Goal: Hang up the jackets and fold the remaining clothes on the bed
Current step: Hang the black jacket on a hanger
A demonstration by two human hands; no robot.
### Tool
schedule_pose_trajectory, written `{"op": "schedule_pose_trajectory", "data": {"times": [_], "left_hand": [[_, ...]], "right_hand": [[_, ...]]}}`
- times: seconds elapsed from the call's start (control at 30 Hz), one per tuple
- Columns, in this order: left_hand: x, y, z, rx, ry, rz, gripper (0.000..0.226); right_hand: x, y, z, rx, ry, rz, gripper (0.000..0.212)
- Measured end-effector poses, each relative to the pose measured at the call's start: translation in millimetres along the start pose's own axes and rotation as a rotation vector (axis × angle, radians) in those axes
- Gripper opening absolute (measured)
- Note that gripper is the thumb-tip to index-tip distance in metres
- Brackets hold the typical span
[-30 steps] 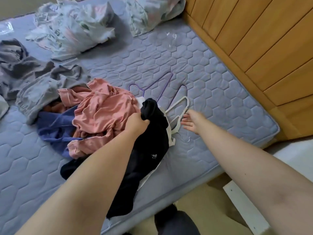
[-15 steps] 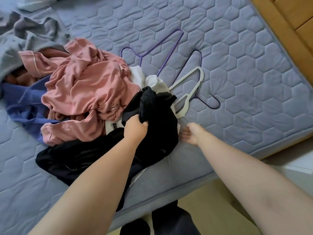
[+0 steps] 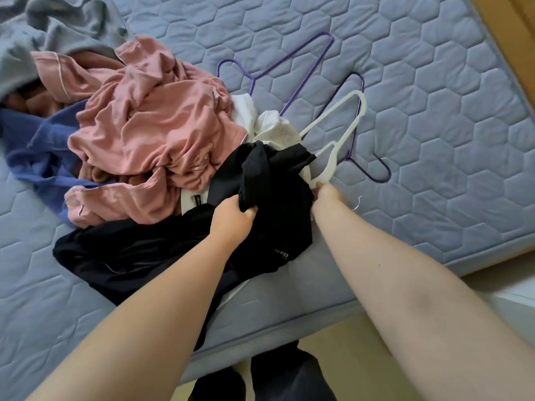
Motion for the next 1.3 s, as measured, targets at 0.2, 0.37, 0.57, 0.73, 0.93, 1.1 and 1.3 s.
{"op": "schedule_pose_trajectory", "data": {"times": [0.2, 0.37, 0.57, 0.73, 0.93, 1.1, 1.3], "left_hand": [[19.8, 26.1, 19.4, -0.081, 0.013, -0.070, 0.018], [45.6, 67.3, 46.0, -0.200, 0.013, -0.215, 0.018], [98.6, 127.6, 94.9, -0.462, 0.026, -0.454, 0.026], [163.8, 186.4, 155.9, -0.495, 0.098, -0.618, 0.028], [252.7, 240.8, 246.5, -0.429, 0.198, -0.775, 0.021], [330.8, 285.5, 305.6, -0.432, 0.259, -0.951, 0.020], [405.3, 336.1, 341.8, -0.334, 0.290, -1.094, 0.021]], "right_hand": [[99.5, -49.0, 21.4, -0.054, 0.215, 0.113, 0.033], [167.0, -100.2, 42.9, 0.137, 0.402, 0.426, 0.028], [278.0, -154.6, 83.3, 0.195, 0.552, 0.711, 0.025], [396.3, -182.7, 91.3, 0.297, 0.543, 1.008, 0.020], [543.3, -175.8, 93.2, 0.746, 0.618, 1.293, 0.025], [651.5, -171.3, 113.9, 0.760, 0.659, 1.351, 0.006], [705.8, -171.1, 150.5, 0.397, 0.383, 1.155, 0.013]]}}
Point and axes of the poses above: each hand's wrist, its own x-axis away from the middle knuckle, its own z-axis out of the back of the hand, y = z × x, the point moved 9 cm from there along -x, towards the middle knuckle
